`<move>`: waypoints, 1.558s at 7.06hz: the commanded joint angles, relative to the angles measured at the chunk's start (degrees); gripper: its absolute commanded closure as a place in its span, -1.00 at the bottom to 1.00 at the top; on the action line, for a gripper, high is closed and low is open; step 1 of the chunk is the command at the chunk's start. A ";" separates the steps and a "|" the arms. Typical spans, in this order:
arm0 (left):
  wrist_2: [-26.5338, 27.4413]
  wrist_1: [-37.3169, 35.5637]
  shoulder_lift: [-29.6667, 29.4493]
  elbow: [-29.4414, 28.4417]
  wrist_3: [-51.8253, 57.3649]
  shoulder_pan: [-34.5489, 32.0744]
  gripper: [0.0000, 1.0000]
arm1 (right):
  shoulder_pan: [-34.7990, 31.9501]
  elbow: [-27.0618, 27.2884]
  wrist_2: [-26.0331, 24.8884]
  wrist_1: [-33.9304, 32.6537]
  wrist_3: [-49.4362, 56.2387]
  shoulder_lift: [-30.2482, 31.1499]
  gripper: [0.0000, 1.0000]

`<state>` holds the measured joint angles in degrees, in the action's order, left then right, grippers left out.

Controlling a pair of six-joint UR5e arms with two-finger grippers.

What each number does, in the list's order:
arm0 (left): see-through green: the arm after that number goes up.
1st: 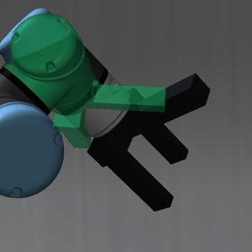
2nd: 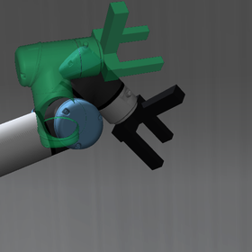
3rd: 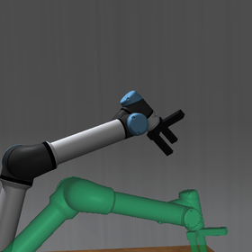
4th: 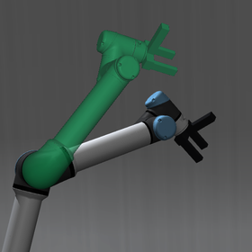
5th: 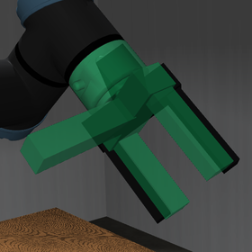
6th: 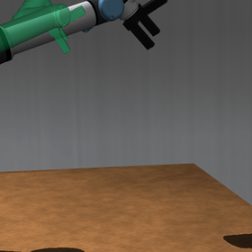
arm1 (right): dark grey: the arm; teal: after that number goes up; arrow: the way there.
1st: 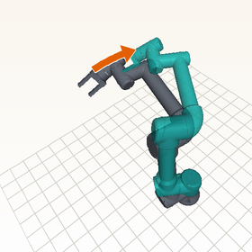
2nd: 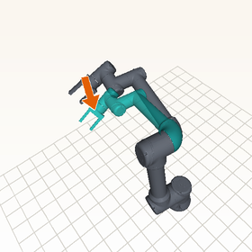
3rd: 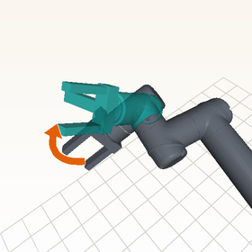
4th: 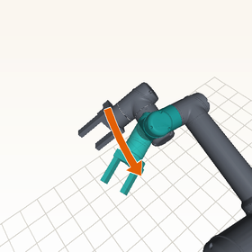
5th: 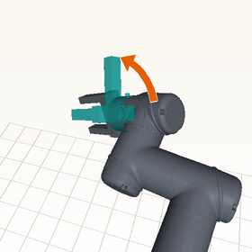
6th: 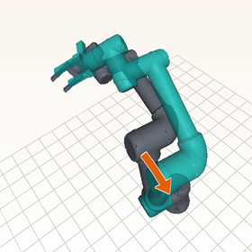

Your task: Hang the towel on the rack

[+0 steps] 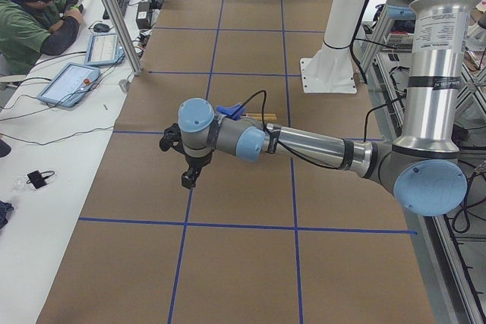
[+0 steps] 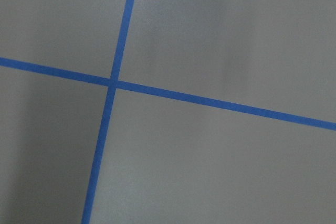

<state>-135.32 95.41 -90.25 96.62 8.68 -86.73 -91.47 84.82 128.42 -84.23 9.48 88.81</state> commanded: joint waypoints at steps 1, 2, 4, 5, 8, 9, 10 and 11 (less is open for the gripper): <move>6.18 3.25 3.05 -5.99 -0.50 -4.56 -0.97 | -0.47 2.70 -0.37 -6.29 0.10 -1.45 -1.00; 5.95 3.11 4.02 -7.04 -0.94 -4.59 -0.97 | -0.47 3.06 -0.37 -6.30 0.10 -1.71 -1.00; 5.86 3.20 5.70 -5.65 -0.94 -4.94 -0.97 | -0.47 4.29 -0.37 -6.21 0.10 -1.71 -1.00; 6.21 3.29 6.05 -5.82 -0.86 -4.76 -0.98 | -0.47 4.30 -0.37 -6.21 0.10 -1.71 -1.00; 5.69 3.81 7.11 -4.59 -0.68 -4.32 -0.97 | -0.38 4.30 -0.37 -6.04 0.10 -1.71 -1.00; 5.69 3.90 7.11 -4.51 -0.50 -4.41 -0.97 | -0.38 4.30 -0.37 -5.86 0.19 -1.54 -1.00; 5.77 3.82 7.19 -3.90 -0.50 -4.41 -0.97 | -0.29 4.30 -0.28 -5.77 0.19 -1.54 -1.00; 5.95 3.81 7.98 -3.37 -0.50 -4.41 -0.97 | -0.29 4.21 -0.37 -5.77 0.19 -1.45 -1.00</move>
<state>-129.54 99.25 -82.90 92.63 8.16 -91.12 -91.79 89.11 128.09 -90.06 9.66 87.27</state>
